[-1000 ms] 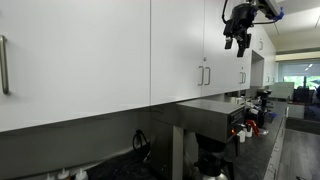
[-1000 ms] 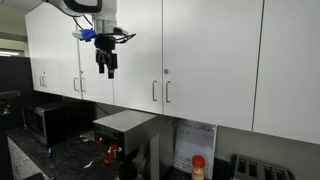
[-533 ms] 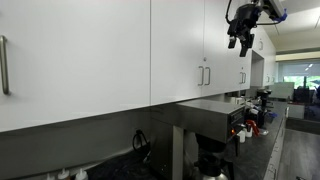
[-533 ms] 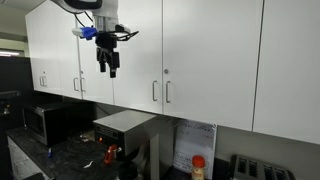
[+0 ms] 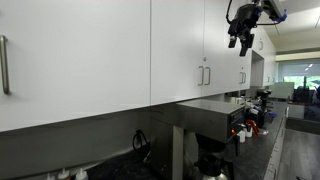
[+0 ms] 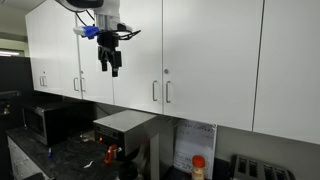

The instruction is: Open the cabinet, retrieve the sugar, and then close the cabinet door

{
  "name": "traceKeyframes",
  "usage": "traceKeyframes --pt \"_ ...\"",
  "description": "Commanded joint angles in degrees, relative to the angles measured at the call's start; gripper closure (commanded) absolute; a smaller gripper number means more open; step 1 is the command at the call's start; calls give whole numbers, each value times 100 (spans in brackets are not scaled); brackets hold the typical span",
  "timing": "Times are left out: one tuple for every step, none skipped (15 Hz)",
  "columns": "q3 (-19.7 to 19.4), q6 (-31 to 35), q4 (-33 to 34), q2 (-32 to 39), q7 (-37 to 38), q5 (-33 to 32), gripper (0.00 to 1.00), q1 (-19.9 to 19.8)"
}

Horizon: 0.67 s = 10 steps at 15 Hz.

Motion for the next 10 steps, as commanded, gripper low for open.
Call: traceKeyframes --pt "-318 -11 438 336 -530 102 0 -131" --pt "-418 -10 533 393 -625 116 0 -148" --pt "-506 -9 601 435 -711 136 0 -161" --pt "-580 -19 664 475 -793 160 0 -169" --pt "-642 -33 723 511 -874 184 0 -176" --pt "-692 -33 761 537 -951 201 0 -181" --pt "-753 -60 813 568 -1064 210 0 -179" --pt "-824 -127 879 607 -1208 241 0 -162" --pt "-886 -154 931 638 -1357 254 0 -156" --pt "-959 -193 990 682 -1494 280 0 -158"
